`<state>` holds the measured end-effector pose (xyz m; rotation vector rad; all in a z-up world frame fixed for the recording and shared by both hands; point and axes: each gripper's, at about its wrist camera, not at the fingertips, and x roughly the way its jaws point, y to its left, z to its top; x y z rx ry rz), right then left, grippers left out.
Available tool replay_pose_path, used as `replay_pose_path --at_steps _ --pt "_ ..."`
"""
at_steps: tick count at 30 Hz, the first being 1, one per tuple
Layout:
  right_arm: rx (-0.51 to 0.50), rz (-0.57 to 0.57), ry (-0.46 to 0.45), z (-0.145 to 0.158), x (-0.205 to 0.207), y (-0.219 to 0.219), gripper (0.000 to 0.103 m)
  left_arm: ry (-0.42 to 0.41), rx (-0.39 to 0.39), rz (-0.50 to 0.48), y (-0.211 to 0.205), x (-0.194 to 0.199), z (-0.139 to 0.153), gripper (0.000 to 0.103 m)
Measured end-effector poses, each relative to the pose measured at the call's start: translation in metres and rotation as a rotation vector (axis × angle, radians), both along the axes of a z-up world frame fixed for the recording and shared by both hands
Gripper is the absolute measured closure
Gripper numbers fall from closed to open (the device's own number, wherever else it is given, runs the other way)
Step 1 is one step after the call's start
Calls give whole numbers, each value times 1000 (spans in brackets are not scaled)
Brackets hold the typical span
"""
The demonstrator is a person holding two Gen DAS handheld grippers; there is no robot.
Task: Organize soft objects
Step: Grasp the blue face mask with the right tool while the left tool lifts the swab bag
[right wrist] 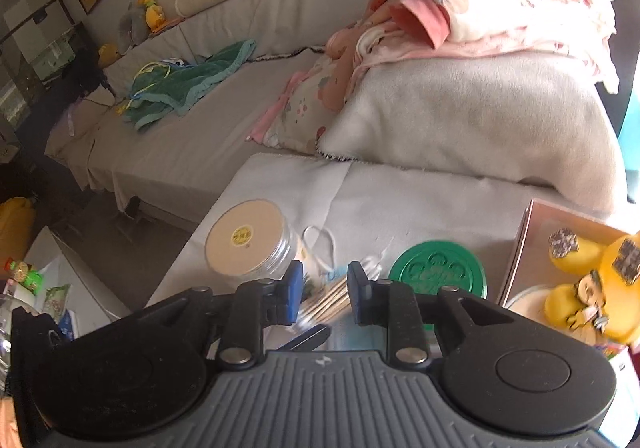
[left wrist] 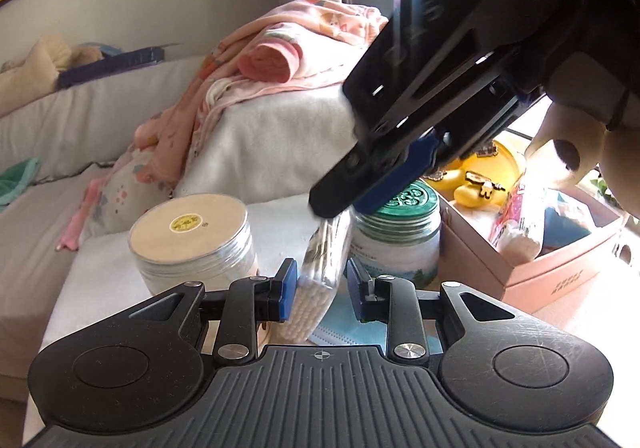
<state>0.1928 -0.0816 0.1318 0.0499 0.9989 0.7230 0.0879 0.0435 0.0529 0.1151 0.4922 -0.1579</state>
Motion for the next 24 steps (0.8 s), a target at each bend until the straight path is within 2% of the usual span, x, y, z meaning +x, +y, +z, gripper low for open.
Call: replay_pose_path --at_steps 3,6,10,14,18,20,24 --pt "-40 -26 76 -12 3 11 79 21 56 -10 -3 1 -4 72" --pt "-80 -51 73 -20 5 19 79 37 96 -15 -6 6 -11 72" --pt "-61 -54 86 -23 5 16 79 15 132 -12 -10 18 -16 72" --pt "-30 -57 -28 -8 -13 -4 79 18 141 -34 -15 29 -19 72" --pt "-47 -67 -221 -3 -56 -39 76 20 196 -38 -21 30 -20 76" --pt "-76 -48 -282 -11 -80 -49 65 24 174 -28 -19 28 -18 77" --pt "-156 49 -334 -38 -123 -51 63 9 72 -32 -5 20 -6 78"
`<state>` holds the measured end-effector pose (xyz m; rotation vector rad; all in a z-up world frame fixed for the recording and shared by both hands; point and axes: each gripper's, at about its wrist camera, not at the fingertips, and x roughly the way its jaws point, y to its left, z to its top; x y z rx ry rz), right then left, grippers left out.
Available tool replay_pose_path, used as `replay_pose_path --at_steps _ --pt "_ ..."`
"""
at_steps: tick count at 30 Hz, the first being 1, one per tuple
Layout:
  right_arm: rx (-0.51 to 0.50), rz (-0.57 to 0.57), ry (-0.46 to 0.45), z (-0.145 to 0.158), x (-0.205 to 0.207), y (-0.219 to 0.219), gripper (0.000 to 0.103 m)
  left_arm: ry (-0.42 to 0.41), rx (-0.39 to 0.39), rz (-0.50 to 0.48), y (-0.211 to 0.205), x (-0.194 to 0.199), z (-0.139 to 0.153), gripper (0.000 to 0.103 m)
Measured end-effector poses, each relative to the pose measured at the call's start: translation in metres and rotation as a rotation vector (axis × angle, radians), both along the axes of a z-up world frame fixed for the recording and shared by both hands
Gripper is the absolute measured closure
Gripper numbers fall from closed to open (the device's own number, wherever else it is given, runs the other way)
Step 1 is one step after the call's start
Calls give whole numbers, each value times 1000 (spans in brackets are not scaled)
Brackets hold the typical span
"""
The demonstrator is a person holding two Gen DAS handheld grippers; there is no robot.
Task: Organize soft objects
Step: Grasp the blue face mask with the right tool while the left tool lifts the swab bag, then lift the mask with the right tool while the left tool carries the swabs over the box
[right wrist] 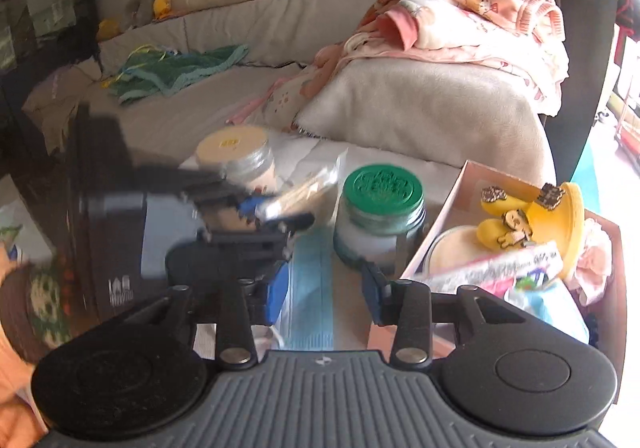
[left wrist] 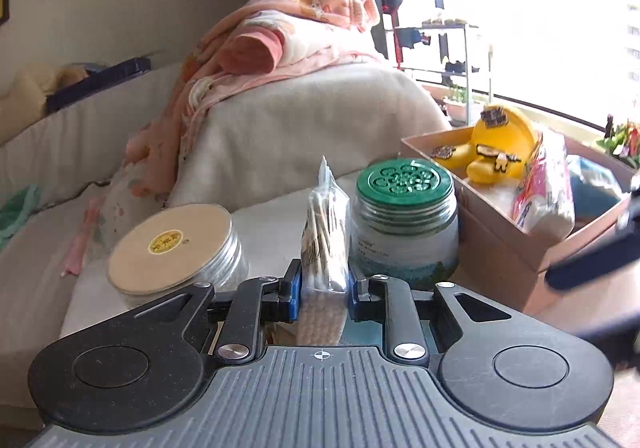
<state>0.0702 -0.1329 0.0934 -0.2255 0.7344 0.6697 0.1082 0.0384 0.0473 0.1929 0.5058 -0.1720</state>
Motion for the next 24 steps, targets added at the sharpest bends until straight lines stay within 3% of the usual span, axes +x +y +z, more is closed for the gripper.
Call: replay_pose_path --at_steps 5,10,16,21,24 --pt "-57 53 -1 -36 -13 22 63 -26 -63 -17 5 -10 24 78" --pt "-107 -10 -112 -56 -8 48 63 -17 -160 -21 16 -10 43 78" --pt "-44 -96 -41 -63 18 53 62 11 -329 -10 37 -6 56 78" --pt "-2 25 10 -55 3 53 57 7 -365 -8 43 -4 62 78" --pt "20 -34 -45 -45 -2 52 57 6 -382 2 46 -1 63 78"
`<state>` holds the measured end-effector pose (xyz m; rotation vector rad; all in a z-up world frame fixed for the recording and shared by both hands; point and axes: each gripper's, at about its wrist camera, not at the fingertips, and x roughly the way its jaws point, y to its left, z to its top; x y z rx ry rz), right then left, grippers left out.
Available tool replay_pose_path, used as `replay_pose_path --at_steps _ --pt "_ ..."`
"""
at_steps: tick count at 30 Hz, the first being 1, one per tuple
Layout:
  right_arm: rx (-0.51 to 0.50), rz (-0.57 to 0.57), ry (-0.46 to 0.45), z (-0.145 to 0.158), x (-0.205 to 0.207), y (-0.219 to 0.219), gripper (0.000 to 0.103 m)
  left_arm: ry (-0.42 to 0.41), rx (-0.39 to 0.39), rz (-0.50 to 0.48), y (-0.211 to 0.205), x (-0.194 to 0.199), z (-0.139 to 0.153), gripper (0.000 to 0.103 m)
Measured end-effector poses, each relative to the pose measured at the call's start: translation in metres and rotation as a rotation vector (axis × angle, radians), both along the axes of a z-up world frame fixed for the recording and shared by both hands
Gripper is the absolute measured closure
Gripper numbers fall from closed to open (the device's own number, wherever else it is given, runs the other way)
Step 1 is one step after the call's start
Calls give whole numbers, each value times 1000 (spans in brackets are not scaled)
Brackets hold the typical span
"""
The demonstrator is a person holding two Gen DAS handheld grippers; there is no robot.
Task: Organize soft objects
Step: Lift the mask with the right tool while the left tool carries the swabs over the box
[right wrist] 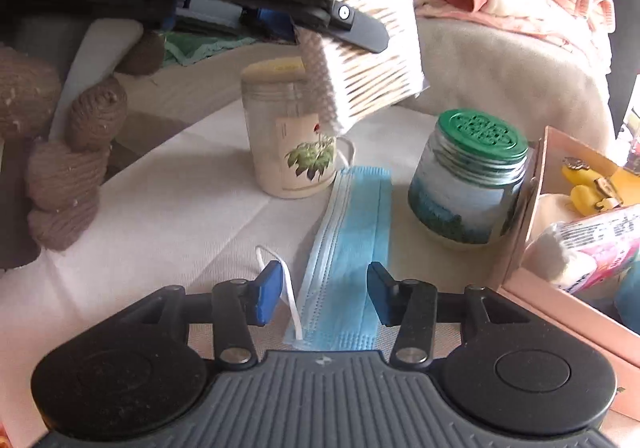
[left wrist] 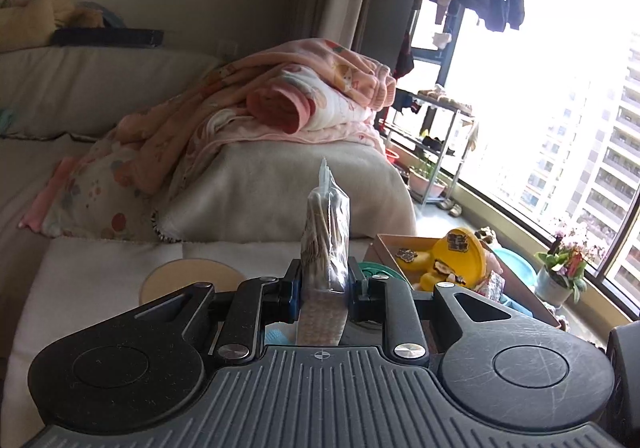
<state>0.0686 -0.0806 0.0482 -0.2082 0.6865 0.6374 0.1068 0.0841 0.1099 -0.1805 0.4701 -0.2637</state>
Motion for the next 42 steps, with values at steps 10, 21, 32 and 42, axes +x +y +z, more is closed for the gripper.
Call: replay_pose_path --at_steps 10,21,32,42 --pt "-27 -160 81 -19 42 31 59 10 -9 0 -3 7 3 78" --pt "51 -37 -20 67 15 3 99 -91 -2 59 -3 8 66 78" --pt "220 -212 -329 186 -24 -109 99 -206 6 -13 -54 -16 137 78" --pt "203 -377 -430 207 -44 -216 99 -29 -61 -263 -147 16 110 78"
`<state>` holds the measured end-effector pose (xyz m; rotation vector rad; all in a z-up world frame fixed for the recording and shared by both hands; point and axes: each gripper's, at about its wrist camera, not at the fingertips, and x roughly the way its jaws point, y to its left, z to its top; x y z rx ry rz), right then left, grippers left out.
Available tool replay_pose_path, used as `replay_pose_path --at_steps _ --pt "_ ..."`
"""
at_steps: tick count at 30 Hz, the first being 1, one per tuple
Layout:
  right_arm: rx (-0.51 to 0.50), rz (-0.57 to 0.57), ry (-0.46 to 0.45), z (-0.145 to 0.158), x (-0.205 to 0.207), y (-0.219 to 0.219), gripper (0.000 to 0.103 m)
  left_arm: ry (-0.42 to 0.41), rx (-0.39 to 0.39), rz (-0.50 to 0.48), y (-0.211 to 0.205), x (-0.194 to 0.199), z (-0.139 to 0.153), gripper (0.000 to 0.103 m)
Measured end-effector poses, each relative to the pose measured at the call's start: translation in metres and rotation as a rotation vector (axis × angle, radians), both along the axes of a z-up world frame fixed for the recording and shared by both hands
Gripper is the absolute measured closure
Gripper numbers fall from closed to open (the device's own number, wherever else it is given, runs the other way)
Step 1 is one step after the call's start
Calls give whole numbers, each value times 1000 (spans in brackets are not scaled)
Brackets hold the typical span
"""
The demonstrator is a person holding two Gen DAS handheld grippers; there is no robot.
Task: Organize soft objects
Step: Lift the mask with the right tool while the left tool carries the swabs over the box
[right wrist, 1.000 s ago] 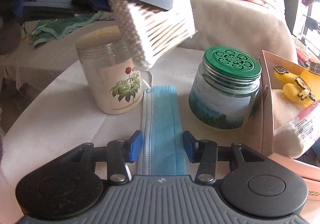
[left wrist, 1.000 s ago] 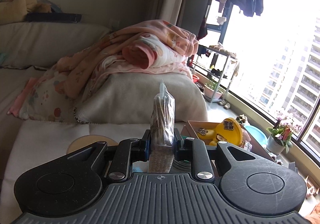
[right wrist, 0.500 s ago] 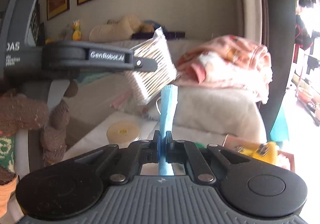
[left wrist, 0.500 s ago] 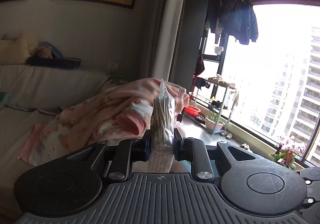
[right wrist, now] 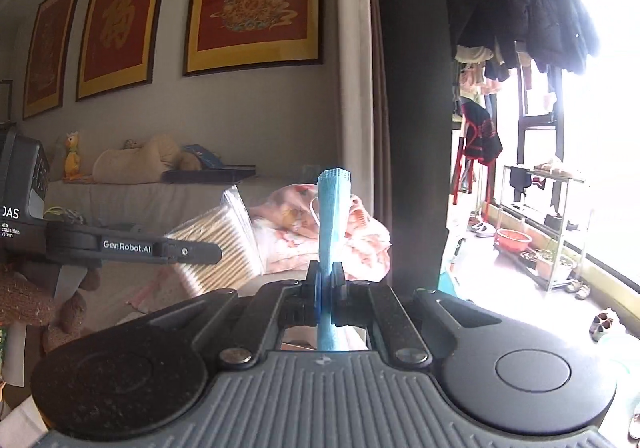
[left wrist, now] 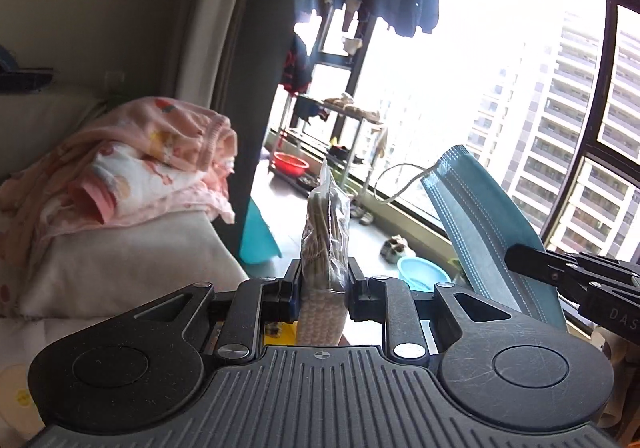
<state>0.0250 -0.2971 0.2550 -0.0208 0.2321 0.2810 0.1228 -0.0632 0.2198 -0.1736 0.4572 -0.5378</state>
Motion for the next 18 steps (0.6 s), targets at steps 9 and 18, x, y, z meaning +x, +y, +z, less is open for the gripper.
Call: replay_pose_path --at_steps 9,18 --pt "55 -20 160 -55 43 -39 99 277 -83 -76 -32 84 -107 79" --pt "182 -11 475 -140 133 -10 99 213 47 27 -4 93 -129 74"
